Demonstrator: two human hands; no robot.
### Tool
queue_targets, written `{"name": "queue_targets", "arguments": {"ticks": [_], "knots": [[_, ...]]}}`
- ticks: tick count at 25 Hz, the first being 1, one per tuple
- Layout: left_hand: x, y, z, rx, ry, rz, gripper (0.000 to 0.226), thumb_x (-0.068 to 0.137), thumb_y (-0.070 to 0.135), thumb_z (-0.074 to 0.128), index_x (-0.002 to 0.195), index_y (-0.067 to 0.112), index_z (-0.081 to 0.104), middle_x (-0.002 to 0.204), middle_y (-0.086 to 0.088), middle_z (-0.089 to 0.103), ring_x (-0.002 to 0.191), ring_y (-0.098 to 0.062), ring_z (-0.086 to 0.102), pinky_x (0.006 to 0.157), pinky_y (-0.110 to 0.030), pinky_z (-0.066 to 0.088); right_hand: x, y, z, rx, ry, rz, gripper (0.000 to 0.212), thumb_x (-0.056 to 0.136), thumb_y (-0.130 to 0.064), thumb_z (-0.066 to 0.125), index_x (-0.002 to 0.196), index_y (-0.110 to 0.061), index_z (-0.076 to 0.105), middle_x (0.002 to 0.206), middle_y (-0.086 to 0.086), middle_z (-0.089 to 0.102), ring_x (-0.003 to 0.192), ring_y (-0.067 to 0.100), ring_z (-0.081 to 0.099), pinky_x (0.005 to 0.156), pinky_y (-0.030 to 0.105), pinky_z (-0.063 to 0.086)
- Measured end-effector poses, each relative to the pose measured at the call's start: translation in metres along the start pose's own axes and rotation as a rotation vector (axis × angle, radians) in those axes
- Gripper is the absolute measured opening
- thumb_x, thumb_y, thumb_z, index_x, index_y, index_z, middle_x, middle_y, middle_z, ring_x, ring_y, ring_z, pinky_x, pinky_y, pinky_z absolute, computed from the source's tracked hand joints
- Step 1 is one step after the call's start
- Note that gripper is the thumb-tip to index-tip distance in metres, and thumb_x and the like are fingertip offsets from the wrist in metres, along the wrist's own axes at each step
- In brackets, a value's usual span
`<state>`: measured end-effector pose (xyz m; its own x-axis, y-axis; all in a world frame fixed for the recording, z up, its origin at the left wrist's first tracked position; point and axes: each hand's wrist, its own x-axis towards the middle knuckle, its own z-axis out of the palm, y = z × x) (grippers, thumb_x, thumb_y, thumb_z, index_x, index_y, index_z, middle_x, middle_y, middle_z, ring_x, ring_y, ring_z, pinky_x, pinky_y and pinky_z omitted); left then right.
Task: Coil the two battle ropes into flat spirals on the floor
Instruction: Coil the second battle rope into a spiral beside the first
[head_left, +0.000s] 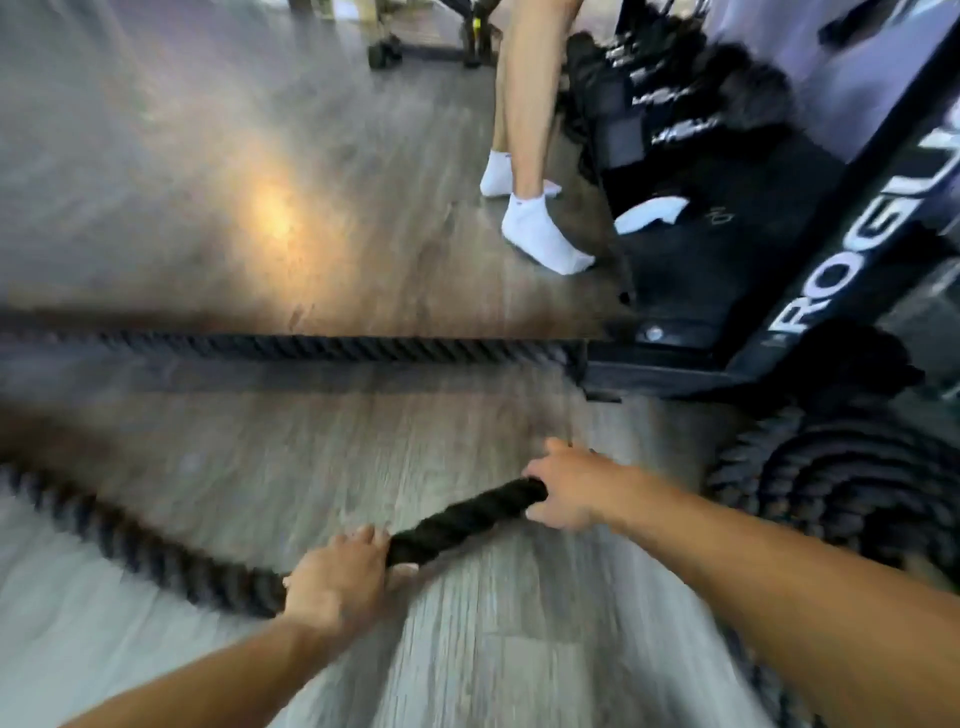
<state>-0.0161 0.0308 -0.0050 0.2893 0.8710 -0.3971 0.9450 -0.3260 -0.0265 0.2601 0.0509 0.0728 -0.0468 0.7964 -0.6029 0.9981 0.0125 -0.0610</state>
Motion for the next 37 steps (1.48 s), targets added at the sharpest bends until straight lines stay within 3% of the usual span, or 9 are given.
{"name": "queue_targets", "arguments": {"ticks": [3, 5, 8, 13, 18, 25, 30, 34, 37], "knots": [[-0.046, 0.051, -0.046, -0.155, -0.017, -0.024, 0.059, 0.095, 0.069, 0.022, 0.113, 0.022, 0.054, 0.113, -0.001, 0.066, 0.099, -0.024, 0.066, 0.071, -0.036, 0.045, -0.08, -0.014, -0.048, -0.034, 0.025, 0.069, 0.05, 0.094, -0.055, 0.05, 0.12, -0.016, 0.067, 0.118, 0.01, 0.065, 0.112, 0.033, 0.062, 0.095, 0.04, 0.051], [-0.078, 0.081, -0.096, -0.314, -0.024, -0.021, 0.064, 0.096, 0.068, 0.022, 0.113, 0.018, 0.056, 0.115, -0.007, 0.067, 0.104, -0.028, 0.065, 0.075, -0.036, 0.044, -0.136, -0.022, -0.073, 0.031, -0.001, 0.179, 0.074, 0.094, -0.07, 0.037, 0.137, -0.013, 0.058, 0.136, 0.012, 0.059, 0.104, 0.032, 0.064, 0.09, 0.04, 0.051], [-0.126, 0.118, -0.161, -0.456, 0.007, 0.099, 0.067, 0.098, 0.066, 0.023, 0.121, 0.011, 0.055, 0.122, -0.014, 0.065, 0.111, -0.034, 0.062, 0.087, -0.039, 0.046, -0.198, -0.035, -0.097, 0.336, -0.01, 0.291, 0.086, 0.089, -0.079, 0.037, 0.142, -0.012, 0.047, 0.127, 0.011, 0.055, 0.075, 0.025, 0.064, 0.058, 0.032, 0.048], [-0.176, 0.14, -0.229, -0.719, -0.098, 0.34, 0.048, 0.1, 0.057, 0.036, 0.124, 0.018, 0.051, 0.117, -0.012, 0.064, 0.093, -0.032, 0.068, 0.065, -0.045, 0.06, -0.23, -0.034, -0.103, 0.814, 0.386, 0.456, 0.066, 0.075, -0.032, 0.076, 0.13, -0.005, 0.049, 0.108, 0.012, 0.066, 0.076, 0.024, 0.069, 0.054, 0.039, 0.062], [-0.121, 0.074, -0.28, -0.234, 0.067, 0.341, 0.042, 0.094, 0.05, 0.055, 0.129, 0.026, 0.057, 0.1, 0.004, 0.064, 0.075, -0.017, 0.064, 0.067, -0.033, 0.058, -0.221, -0.003, -0.069, 0.863, 0.165, 0.24, 0.083, 0.077, -0.02, 0.074, 0.146, -0.044, 0.035, 0.114, -0.01, 0.059, 0.09, 0.017, 0.064, 0.058, 0.032, 0.059], [0.011, 0.042, -0.158, -0.053, -0.094, 0.266, 0.074, 0.082, 0.061, 0.066, 0.144, 0.03, 0.039, 0.135, -0.002, 0.048, 0.113, -0.022, 0.057, 0.089, -0.033, 0.047, -0.1, 0.017, 0.003, 0.737, -0.091, -0.015, 0.099, 0.077, -0.001, 0.069, 0.149, -0.055, 0.03, 0.143, -0.009, 0.048, 0.12, 0.019, 0.055, 0.087, 0.033, 0.055], [0.052, 0.032, -0.058, -0.031, 0.014, 0.344, 0.054, 0.092, 0.068, 0.043, 0.117, 0.022, 0.052, 0.095, 0.001, 0.061, 0.084, -0.021, 0.06, 0.07, -0.035, 0.047, -0.033, 0.029, 0.052, 0.788, 0.015, -0.019, 0.09, 0.078, 0.008, 0.068, 0.146, -0.046, 0.045, 0.131, -0.009, 0.055, 0.116, 0.015, 0.056, 0.081, 0.022, 0.047], [0.028, 0.036, 0.032, -0.211, -0.014, 0.114, 0.045, 0.098, 0.059, 0.033, 0.112, 0.018, 0.045, 0.077, -0.005, 0.061, 0.072, -0.029, 0.059, 0.061, -0.038, 0.043, -0.032, 0.001, 0.129, 0.809, 0.539, 0.221, 0.061, 0.086, -0.023, 0.074, 0.14, -0.037, 0.051, 0.128, -0.004, 0.043, 0.123, 0.016, 0.042, 0.099, 0.027, 0.035], [0.004, 0.054, 0.057, -0.553, 0.016, -0.056, 0.039, 0.097, 0.051, 0.043, 0.122, 0.021, 0.042, 0.087, -0.013, 0.067, 0.085, -0.039, 0.066, 0.067, -0.037, 0.045, -0.074, -0.042, 0.183, 0.852, 0.552, 0.266, 0.074, 0.073, -0.065, 0.07, 0.14, -0.048, 0.041, 0.142, -0.014, 0.025, 0.134, 0.014, 0.021, 0.109, 0.046, 0.034]]}}
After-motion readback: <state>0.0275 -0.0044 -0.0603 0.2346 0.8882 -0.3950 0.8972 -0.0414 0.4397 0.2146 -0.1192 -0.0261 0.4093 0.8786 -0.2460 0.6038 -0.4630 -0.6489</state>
